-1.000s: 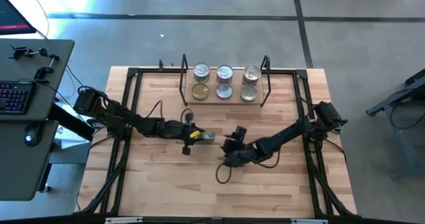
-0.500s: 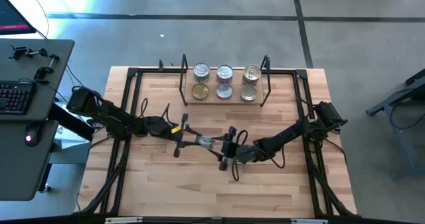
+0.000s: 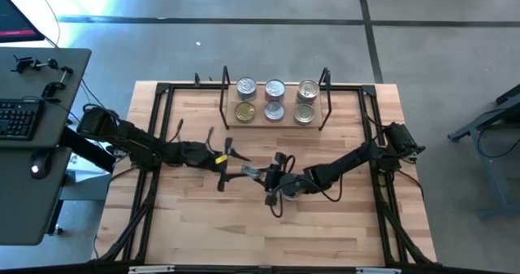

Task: Stack canned seafood by type on shelf
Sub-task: Stack the green tuna can on top of the other green tuna can on the shelf

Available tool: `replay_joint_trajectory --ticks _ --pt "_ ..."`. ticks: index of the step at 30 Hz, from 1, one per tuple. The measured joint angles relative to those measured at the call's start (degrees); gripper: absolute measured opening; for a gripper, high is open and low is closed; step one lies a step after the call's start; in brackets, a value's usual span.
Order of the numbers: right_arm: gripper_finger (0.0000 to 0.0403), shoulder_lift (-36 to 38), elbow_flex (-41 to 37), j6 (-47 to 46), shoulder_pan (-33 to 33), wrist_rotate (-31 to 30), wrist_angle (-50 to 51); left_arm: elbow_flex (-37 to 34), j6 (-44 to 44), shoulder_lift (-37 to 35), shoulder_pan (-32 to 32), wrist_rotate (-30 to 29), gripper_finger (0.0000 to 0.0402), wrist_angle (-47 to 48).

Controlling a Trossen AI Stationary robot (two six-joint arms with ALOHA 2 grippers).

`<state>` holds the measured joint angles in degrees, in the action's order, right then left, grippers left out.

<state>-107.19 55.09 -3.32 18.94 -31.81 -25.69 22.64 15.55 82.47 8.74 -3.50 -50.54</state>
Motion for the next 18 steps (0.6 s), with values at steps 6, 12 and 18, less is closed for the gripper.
replay_joint_trajectory --ticks 6,12,18 --pt "0.0121 -0.07 2.16 -0.92 -1.65 1.27 8.38 10.99 2.88 0.14 0.59 -3.97 0.0255 24.92" --pt "0.0121 0.01 2.34 -0.93 -2.25 0.59 8.28 17.96 5.61 3.03 0.71 -5.46 0.0245 40.19" --pt "0.0121 0.01 2.34 -0.73 -2.16 1.01 8.78 19.35 6.08 6.01 0.88 -4.3 0.0192 40.58"
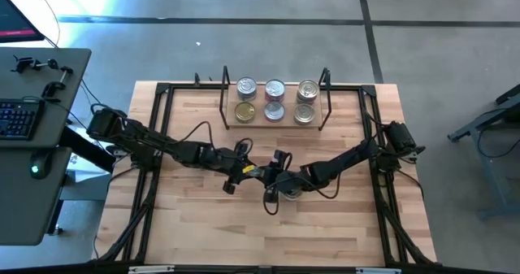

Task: Stack canned seafood by type on shelf
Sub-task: Stack the green tuna can on top of the other green tuna can on the shelf

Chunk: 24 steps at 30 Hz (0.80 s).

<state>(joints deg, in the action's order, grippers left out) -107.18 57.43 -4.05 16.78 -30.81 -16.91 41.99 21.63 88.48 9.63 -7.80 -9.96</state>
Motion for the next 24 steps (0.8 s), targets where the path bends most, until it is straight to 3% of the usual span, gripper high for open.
replay_joint_trajectory --ticks 6,10,12,15,24 --pt "0.0121 -0.02 0.02 0.42 0.09 0.87 0.19 0.1 -0.96 -1.07 1.03 -0.66 0.012 0.68" --pt "0.019 0.86 -0.09 -0.01 0.09 0.81 5.42 0.07 0.48 -3.58 2.31 -7.9 0.012 5.98" --pt "0.0228 1.35 -0.15 -3.84 0.47 -2.71 9.52 0.07 0.6 -4.89 2.89 -15.3 0.012 7.72" --pt "0.0255 3.83 -0.02 -11.04 1.91 -10.37 18.4 0.07 3.53 -6.26 1.93 -26.68 0.012 9.11" --pt "0.0261 7.65 -0.07 -25.71 9.17 -26.54 34.63 0.1 17.04 -6.31 -9.79 -28.54 0.012 0.15"
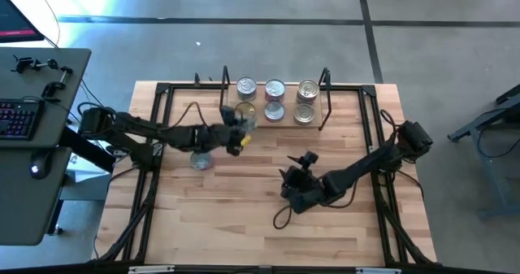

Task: Stack canned seafood by type on shelf
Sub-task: Stack the green tuna can on top of the other green tuna can on the shelf

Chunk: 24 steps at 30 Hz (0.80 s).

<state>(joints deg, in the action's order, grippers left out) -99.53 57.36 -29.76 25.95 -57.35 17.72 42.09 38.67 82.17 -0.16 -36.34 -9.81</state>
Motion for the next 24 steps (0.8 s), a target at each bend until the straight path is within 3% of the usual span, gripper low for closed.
replay_joint_trajectory --ticks 6,12,24 --pt "0.0262 0.24 -0.02 -2.55 1.63 -3.14 1.76 3.94 7.84 2.35 -6.85 0.22 0.012 1.8" --pt "0.0262 0.24 -0.02 -2.82 1.51 -3.17 1.83 8.69 9.51 6.98 -11.03 0.15 0.012 8.66" --pt "0.0263 0.22 -0.02 -2.86 1.47 -2.99 1.81 9.09 13.74 10.01 -12.06 -0.39 0.0166 9.97"
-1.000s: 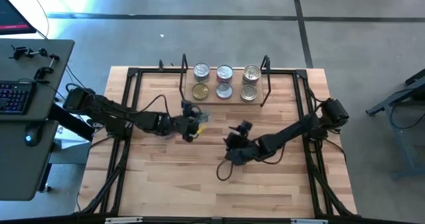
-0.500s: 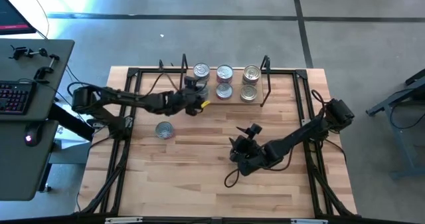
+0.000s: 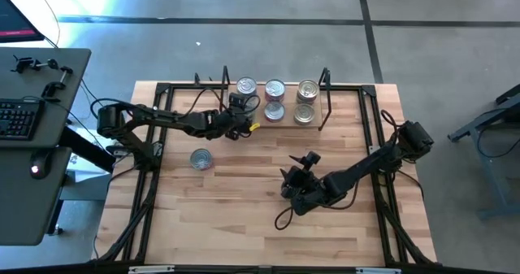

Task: Stack canned seafood by type on shelf
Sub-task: Stack the green tuna can on top of the other green tuna can on the shelf

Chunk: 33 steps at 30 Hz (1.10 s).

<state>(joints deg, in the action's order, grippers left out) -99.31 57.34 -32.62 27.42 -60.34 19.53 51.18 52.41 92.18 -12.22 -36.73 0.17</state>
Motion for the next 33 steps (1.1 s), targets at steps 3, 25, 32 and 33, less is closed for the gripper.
replay_joint_trajectory --ticks 3,25,32,33 --pt "0.0263 0.0 0.0 0.0 0.0 0.02 -0.02 0.0 0.25 0.0 0.01 0.11 0.0169 0.41" --pt "0.0263 -0.02 0.0 -0.54 -0.04 0.55 -0.09 0.0 -6.46 -0.04 -4.34 14.35 0.029 1.72" --pt "0.0263 -0.02 0.0 -0.57 -0.04 0.53 -0.09 -0.02 -6.89 -0.04 -6.22 15.61 0.0294 1.57" --pt "0.0263 -0.02 0.0 -0.57 -0.04 0.55 -0.09 0.0 -6.89 -0.04 -6.28 15.58 0.0294 1.53"
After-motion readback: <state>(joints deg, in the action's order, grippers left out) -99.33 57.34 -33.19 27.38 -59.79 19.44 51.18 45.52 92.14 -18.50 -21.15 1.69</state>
